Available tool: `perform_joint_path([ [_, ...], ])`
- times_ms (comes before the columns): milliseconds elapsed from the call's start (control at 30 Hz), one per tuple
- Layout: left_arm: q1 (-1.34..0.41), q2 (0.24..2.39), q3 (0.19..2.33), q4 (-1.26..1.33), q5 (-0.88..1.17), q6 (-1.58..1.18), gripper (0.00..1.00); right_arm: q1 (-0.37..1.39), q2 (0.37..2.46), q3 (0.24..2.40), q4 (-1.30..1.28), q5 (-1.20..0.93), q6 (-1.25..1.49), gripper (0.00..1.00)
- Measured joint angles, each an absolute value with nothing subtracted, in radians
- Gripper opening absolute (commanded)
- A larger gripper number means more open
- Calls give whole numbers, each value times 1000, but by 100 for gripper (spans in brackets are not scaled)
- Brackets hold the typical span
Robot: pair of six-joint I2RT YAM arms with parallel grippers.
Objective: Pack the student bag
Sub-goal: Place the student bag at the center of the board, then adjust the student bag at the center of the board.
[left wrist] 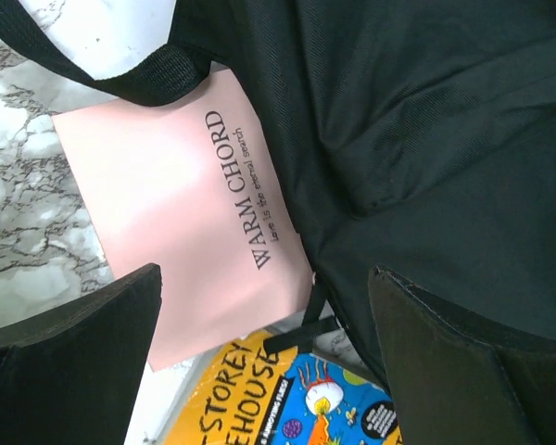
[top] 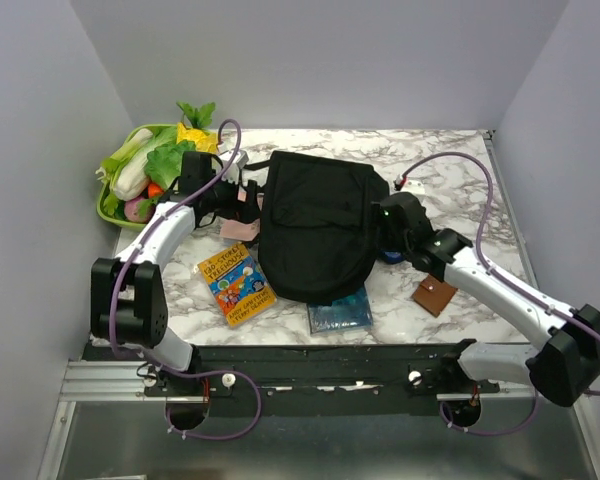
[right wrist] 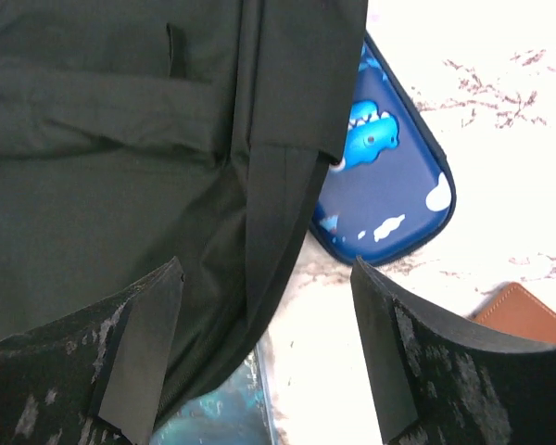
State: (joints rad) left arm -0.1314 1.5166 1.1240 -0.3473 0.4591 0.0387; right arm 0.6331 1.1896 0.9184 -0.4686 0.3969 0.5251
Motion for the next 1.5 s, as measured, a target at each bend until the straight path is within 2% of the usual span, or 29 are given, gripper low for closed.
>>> perform_joint_path([
  [233, -139, 1645, 1194, -311, 445, -4, 99, 633, 1388, 1015, -434, 440, 524, 75],
  [333, -143, 1694, 1243, -284, 447, -37, 99, 632, 1460, 1027, -419, 451, 524, 69],
  [567, -176, 1805, 1331, -220, 456, -107, 99, 628, 1524, 1013, -386, 450, 545, 49],
  [667, -200, 1851, 1344, -205, 456, -129, 86, 624, 1524, 977, -352, 449, 556, 40],
  [733, -213, 1879, 1349, -197, 456, -138, 71, 624, 1523, 951, -329, 446, 560, 35],
  [767, -218, 1892, 1350, -195, 457, -146, 65, 624, 1522, 941, -318, 443, 561, 27],
  [800, -223, 1901, 1350, -189, 458, -155, 50, 624, 1522, 934, -307, 440, 561, 22],
  [833, -224, 1908, 1352, -184, 459, -159, 41, 624, 1522, 929, -297, 436, 561, 16],
  [867, -226, 1916, 1354, -180, 461, -175, 33, 624, 1522, 927, -287, 432, 561, 3],
  [900, -226, 1919, 1357, -179, 465, -174, 18, 624, 1522, 925, -275, 430, 561, 1],
  [1000, -227, 1922, 1368, -171, 482, -207, 5, 624, 1514, 921, -260, 429, 561, 1],
  [1100, -230, 1905, 1367, -170, 487, -218, 1, 624, 1486, 903, -244, 429, 560, 1],
  [1500, -233, 1621, 1367, -270, 524, -223, 1, 625, 1197, 852, -192, 397, 468, 1],
])
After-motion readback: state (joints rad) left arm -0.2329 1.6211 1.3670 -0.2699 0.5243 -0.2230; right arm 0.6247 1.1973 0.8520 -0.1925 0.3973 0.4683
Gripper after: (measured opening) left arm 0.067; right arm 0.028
